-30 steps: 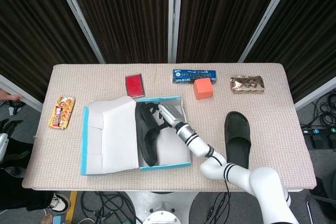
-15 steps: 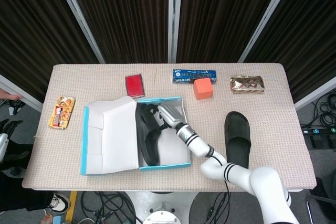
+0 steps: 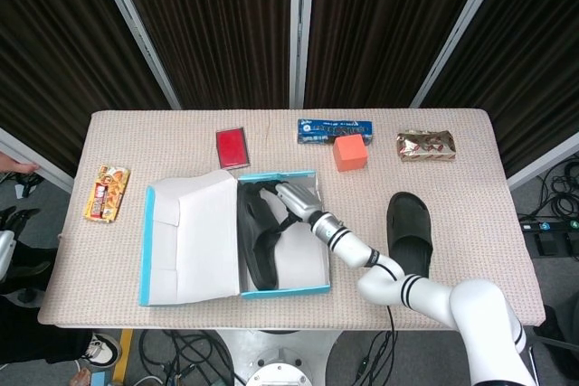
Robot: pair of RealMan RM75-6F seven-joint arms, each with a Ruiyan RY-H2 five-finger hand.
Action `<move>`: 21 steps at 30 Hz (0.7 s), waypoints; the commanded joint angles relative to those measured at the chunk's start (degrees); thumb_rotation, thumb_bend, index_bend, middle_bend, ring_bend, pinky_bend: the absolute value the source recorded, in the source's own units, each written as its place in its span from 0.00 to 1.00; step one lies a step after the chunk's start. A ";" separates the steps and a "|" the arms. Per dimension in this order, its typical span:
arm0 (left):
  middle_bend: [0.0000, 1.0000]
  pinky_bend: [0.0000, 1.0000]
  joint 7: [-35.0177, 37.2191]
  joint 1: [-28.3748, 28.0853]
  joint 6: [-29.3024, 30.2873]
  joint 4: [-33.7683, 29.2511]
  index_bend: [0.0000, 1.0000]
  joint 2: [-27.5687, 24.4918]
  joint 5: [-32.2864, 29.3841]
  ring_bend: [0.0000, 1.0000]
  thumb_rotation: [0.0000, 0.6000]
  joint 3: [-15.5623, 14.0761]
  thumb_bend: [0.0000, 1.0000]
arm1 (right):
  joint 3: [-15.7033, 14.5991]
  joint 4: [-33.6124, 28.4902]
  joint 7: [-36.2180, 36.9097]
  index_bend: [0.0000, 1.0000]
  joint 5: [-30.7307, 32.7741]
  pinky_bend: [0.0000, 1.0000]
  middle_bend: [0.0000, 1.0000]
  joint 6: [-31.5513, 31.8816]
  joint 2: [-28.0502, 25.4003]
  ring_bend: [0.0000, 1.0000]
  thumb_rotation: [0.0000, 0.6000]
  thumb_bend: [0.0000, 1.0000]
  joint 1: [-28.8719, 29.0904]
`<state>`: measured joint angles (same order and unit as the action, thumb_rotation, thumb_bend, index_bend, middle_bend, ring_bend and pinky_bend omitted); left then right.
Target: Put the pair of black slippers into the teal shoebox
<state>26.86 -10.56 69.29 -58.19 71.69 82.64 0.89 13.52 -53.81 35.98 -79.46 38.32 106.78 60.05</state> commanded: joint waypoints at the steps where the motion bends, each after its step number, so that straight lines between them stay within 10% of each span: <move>1: 0.15 0.07 -0.24 -0.08 0.06 -0.31 0.12 -0.10 0.01 0.02 1.00 0.09 0.13 | -0.08 -1.62 -0.13 0.13 0.04 0.19 0.16 -0.19 -1.18 0.00 1.00 0.00 -0.19; 9: 0.15 0.07 -1.17 -0.08 0.27 -1.70 0.12 -0.70 0.00 0.02 1.00 0.14 0.13 | 0.10 -9.11 -2.38 0.11 1.04 0.19 0.14 0.40 -6.40 0.00 1.00 0.00 -1.74; 21: 0.15 0.07 -2.90 -0.96 -0.26 -3.58 0.12 -1.16 0.31 0.02 1.00 0.24 0.13 | 1.94 -29.39 -1.65 0.09 3.66 0.19 0.14 -3.46 -30.13 0.00 1.00 0.00 -5.15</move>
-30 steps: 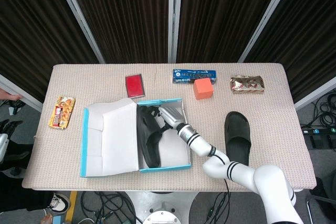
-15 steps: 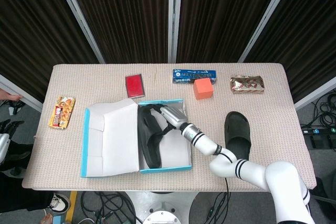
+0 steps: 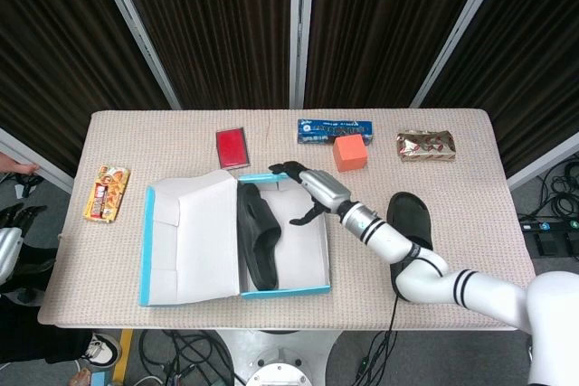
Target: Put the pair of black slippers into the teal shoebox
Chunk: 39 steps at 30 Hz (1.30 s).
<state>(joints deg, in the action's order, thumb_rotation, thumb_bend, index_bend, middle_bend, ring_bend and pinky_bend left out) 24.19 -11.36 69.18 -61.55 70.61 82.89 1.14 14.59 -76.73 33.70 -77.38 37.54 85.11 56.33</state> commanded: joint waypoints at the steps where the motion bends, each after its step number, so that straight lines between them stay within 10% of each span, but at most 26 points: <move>1: 0.15 0.07 -0.38 -0.26 -0.18 -0.38 0.12 -0.11 0.07 0.02 1.00 0.01 0.13 | 0.75 -7.81 -0.07 0.09 2.15 0.19 0.14 -3.98 -11.25 0.00 1.00 0.00 -1.52; 9: 0.15 0.07 -0.88 -0.63 -0.41 -1.16 0.12 -0.25 0.23 0.02 1.00 -0.06 0.13 | -5.49 -9.13 -18.85 0.07 18.99 0.19 0.12 -10.77 -23.44 0.00 1.00 0.01 -0.03; 19: 0.15 0.07 0.51 -1.21 -0.67 -3.24 0.12 -0.79 1.87 0.02 1.00 -1.07 0.13 | -25.49 -10.94 -39.26 0.07 51.35 0.19 0.12 -9.77 -24.39 0.01 1.00 0.02 10.05; 25: 0.15 0.07 0.75 -1.38 -0.92 -3.63 0.12 -1.05 1.96 0.02 1.00 -1.32 0.13 | -31.55 -12.86 -45.05 0.07 58.28 0.19 0.10 -7.38 -22.67 0.01 1.00 0.02 12.47; 39: 0.15 0.07 0.88 -1.28 -1.35 -3.76 0.12 -1.09 1.38 0.02 1.00 -1.58 0.13 | -33.53 -15.39 -51.69 0.05 54.87 0.13 0.06 -4.62 -19.94 0.00 1.00 0.02 13.04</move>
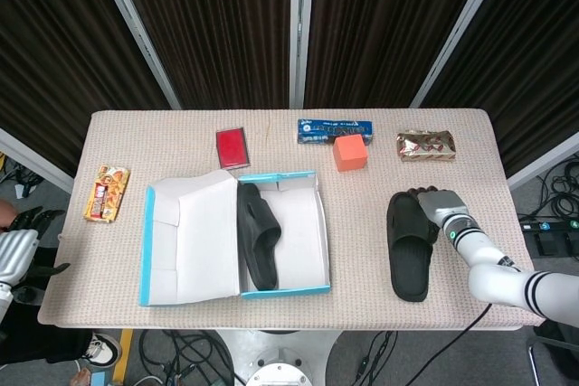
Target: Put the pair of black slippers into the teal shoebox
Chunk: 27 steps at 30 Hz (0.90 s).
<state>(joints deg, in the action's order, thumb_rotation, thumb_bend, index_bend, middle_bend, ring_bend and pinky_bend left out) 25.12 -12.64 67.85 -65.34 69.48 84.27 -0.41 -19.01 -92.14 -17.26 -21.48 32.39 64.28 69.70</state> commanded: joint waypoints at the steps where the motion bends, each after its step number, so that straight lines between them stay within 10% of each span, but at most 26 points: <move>1: 0.15 0.07 -0.08 0.02 -0.05 0.05 0.12 0.06 -0.01 0.02 1.00 -0.08 0.13 | 0.17 0.11 -0.89 0.05 -1.38 0.13 0.06 0.65 1.22 0.00 1.00 0.02 -0.50; 27: 0.15 0.07 2.26 0.05 -1.30 2.30 0.12 0.98 -0.53 0.02 1.00 -0.40 0.13 | -0.05 2.79 -6.11 0.13 4.70 0.16 0.17 3.36 6.77 0.06 1.00 0.03 0.25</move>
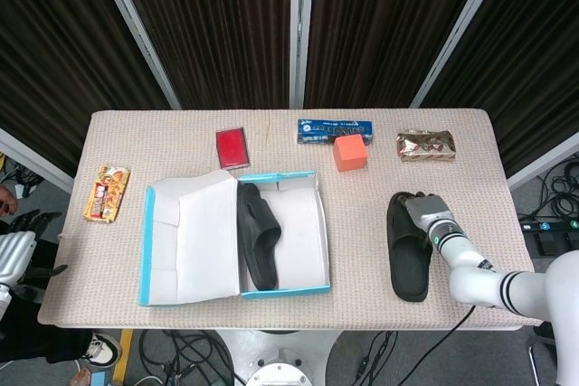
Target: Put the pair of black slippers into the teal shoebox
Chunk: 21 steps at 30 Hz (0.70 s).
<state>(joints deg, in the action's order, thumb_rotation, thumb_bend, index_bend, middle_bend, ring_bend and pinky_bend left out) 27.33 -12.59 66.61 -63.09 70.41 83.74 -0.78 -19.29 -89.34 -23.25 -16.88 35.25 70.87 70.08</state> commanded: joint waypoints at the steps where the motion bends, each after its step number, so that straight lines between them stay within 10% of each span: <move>1: 0.15 0.07 0.09 -0.03 -0.16 0.07 0.12 0.06 -0.02 0.02 1.00 -0.04 0.13 | 0.40 -0.03 -0.22 0.15 0.04 0.17 0.18 1.04 0.28 0.08 1.00 0.03 -0.28; 21: 0.15 0.08 -0.30 -0.44 -1.54 -1.11 0.12 -0.53 -0.43 0.02 1.00 -0.15 0.13 | 5.26 -0.25 -0.41 0.40 -0.52 0.47 0.38 6.93 1.38 0.28 1.00 0.16 -4.52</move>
<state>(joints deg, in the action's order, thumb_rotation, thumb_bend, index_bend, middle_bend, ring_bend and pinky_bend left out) 27.04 -13.02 65.06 -64.20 69.89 83.30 -0.92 -14.41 -89.34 -23.84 -17.02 41.75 72.44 65.94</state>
